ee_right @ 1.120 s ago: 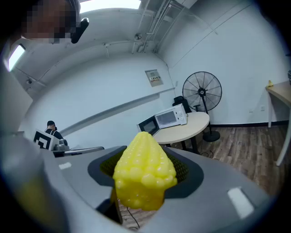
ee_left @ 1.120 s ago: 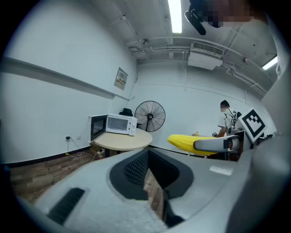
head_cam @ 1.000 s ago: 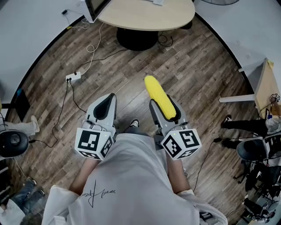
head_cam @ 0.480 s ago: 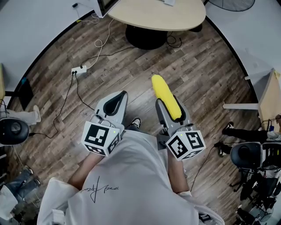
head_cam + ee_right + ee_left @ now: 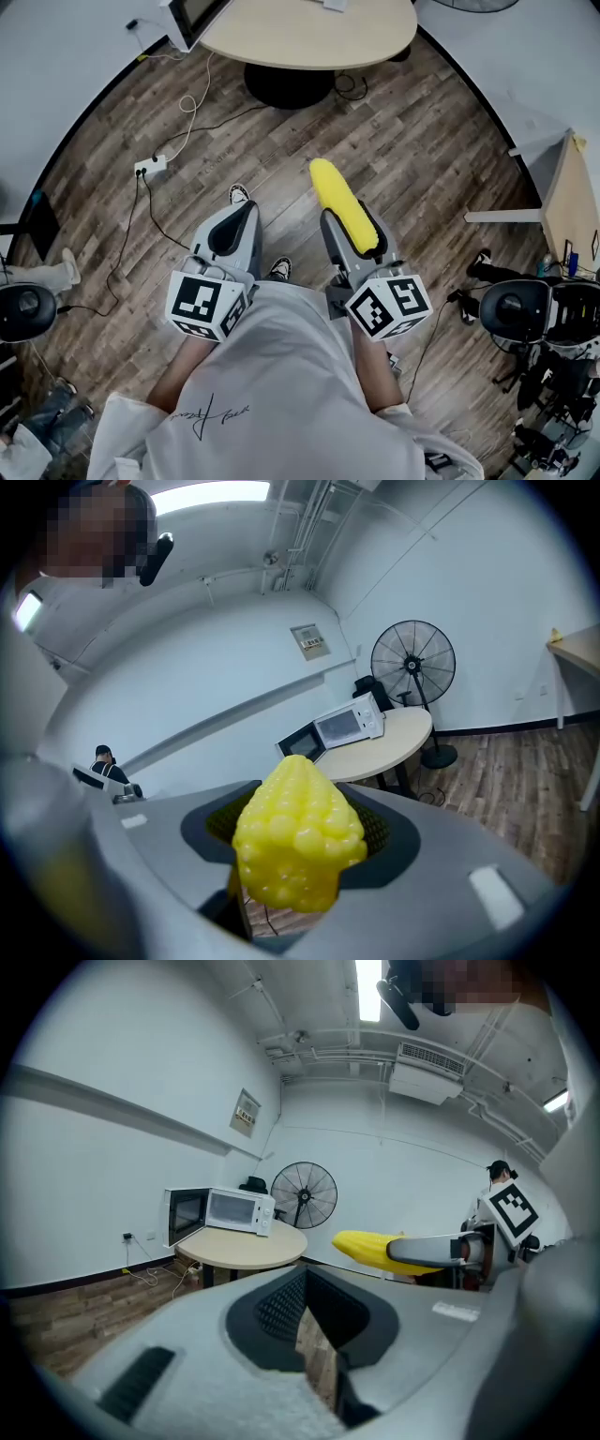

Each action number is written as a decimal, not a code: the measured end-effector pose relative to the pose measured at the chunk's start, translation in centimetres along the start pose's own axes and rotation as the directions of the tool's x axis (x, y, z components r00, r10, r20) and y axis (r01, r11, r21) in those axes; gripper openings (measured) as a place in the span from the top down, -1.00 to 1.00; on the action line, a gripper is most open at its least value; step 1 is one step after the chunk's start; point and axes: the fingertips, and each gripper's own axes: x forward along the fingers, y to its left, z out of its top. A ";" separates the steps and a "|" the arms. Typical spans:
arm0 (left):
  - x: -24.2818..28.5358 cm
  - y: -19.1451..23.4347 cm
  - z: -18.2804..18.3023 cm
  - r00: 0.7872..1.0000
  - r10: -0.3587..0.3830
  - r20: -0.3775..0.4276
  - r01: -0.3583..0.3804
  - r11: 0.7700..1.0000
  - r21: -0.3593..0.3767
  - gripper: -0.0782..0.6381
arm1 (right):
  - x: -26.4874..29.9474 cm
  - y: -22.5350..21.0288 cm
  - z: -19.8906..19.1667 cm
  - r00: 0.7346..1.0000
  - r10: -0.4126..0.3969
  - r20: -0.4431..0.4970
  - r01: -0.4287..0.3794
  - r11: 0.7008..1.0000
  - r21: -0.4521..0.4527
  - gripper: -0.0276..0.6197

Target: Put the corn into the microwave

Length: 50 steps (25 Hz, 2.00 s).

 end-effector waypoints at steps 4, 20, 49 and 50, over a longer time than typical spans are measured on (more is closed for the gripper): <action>2.8 1.5 2.1 0.999 -0.026 0.030 0.027 1.000 -0.011 0.81 | 2.7 -1.1 1.9 1.000 -0.003 0.008 0.003 1.000 -0.002 0.10; 13.3 12.6 9.9 1.000 -0.025 0.009 0.025 1.000 0.016 0.81 | 17.7 -3.0 8.4 1.000 0.005 0.001 -0.005 1.000 0.014 0.10; 22.3 31.7 17.9 0.995 -0.068 0.068 0.070 0.997 -0.030 0.81 | 37.4 -1.2 14.7 0.997 -0.079 0.021 0.079 0.996 -0.040 0.10; 22.5 31.8 17.9 0.995 -0.067 0.067 0.069 0.997 -0.033 0.81 | 37.7 -1.3 14.9 0.997 -0.078 0.018 0.079 0.996 -0.043 0.10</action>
